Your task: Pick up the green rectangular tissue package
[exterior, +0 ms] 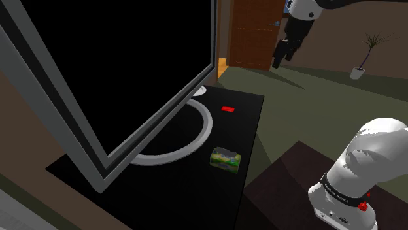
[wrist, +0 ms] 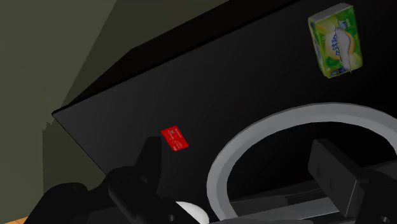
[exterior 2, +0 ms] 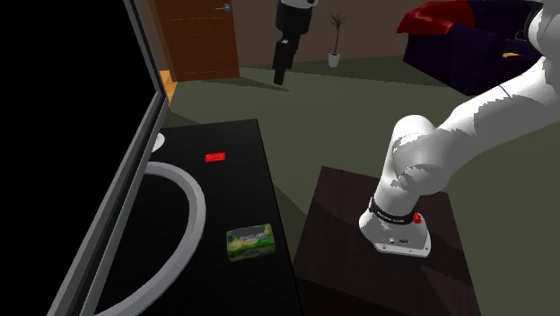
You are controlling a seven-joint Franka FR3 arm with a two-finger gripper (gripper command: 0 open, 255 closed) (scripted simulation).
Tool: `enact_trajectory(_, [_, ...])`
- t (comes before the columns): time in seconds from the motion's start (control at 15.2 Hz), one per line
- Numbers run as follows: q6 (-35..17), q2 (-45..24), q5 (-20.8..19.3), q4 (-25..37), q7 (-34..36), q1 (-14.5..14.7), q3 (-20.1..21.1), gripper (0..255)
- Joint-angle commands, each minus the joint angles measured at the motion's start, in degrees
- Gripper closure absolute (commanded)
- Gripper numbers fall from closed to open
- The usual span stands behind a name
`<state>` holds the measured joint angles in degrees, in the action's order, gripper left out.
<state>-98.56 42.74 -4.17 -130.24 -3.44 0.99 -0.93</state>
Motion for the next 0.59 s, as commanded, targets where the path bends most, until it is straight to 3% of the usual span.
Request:
enact_trajectory(0.0, [0.0, 0.0, 0.0, 0.0, 0.0, 0.0, 0.0, 0])
enact_trajectory(0.53, [-10.2, -1.9, 1.9, -10.3, 4.4, 3.2, 5.9, 0])
